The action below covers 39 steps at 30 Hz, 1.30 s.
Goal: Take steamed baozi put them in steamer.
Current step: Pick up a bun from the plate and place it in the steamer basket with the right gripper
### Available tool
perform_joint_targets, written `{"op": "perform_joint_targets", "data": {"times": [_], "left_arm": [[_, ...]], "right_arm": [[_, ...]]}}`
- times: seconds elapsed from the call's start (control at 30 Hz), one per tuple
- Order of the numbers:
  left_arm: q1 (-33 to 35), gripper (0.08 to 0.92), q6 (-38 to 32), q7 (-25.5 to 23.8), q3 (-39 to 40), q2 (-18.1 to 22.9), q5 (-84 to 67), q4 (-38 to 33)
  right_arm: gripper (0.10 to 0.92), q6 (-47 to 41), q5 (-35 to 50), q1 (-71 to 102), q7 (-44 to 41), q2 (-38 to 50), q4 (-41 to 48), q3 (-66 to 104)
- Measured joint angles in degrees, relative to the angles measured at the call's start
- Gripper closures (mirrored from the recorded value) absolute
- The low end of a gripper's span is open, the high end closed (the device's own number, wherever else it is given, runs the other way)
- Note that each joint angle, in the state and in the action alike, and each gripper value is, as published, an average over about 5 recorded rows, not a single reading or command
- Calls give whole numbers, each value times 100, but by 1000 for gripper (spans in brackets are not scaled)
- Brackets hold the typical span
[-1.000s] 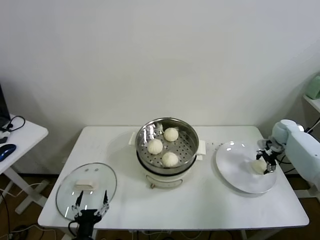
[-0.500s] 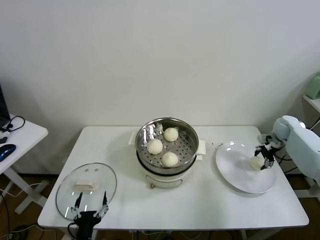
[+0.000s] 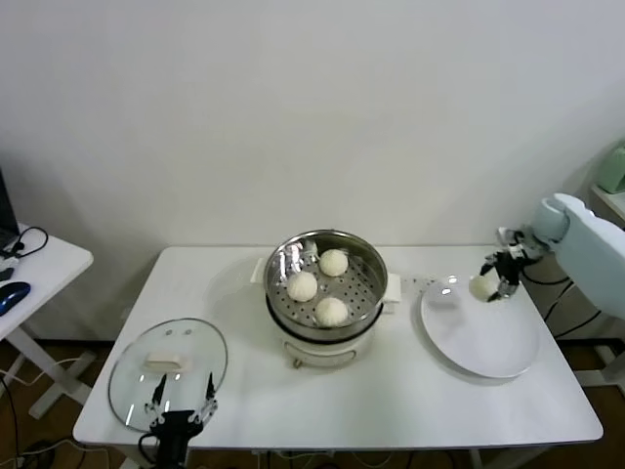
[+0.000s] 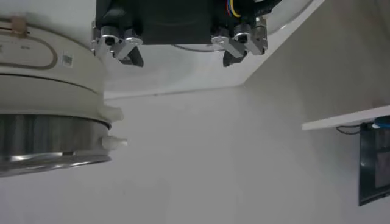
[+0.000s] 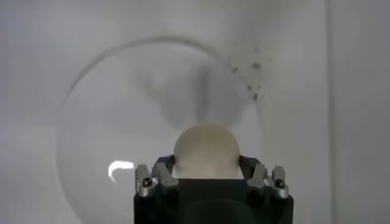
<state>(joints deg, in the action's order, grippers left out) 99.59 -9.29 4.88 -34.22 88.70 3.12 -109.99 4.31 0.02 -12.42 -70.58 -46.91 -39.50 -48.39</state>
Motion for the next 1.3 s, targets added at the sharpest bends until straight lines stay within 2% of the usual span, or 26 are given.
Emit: {"op": "perform_joint_targets", "data": {"times": [0.37, 0.6, 0.93, 1.3], "left_arm": [[-90, 177, -7, 6, 65, 6, -14, 26], [-138, 177, -10, -4, 82, -8, -80, 26], [-187, 177, 4, -14, 42, -45, -151, 6], [-266, 177, 95, -55, 48, -76, -172, -115]], "right_arm": [[321, -703, 2873, -1867, 30, -540, -165, -2349], [321, -1067, 4311, -2634, 159, -988, -540, -3535], [321, -1450, 5384, -2963, 392, -1639, -1019, -4472], [321, -1656, 5823, -2833, 619, -2255, -1221, -4944]]}}
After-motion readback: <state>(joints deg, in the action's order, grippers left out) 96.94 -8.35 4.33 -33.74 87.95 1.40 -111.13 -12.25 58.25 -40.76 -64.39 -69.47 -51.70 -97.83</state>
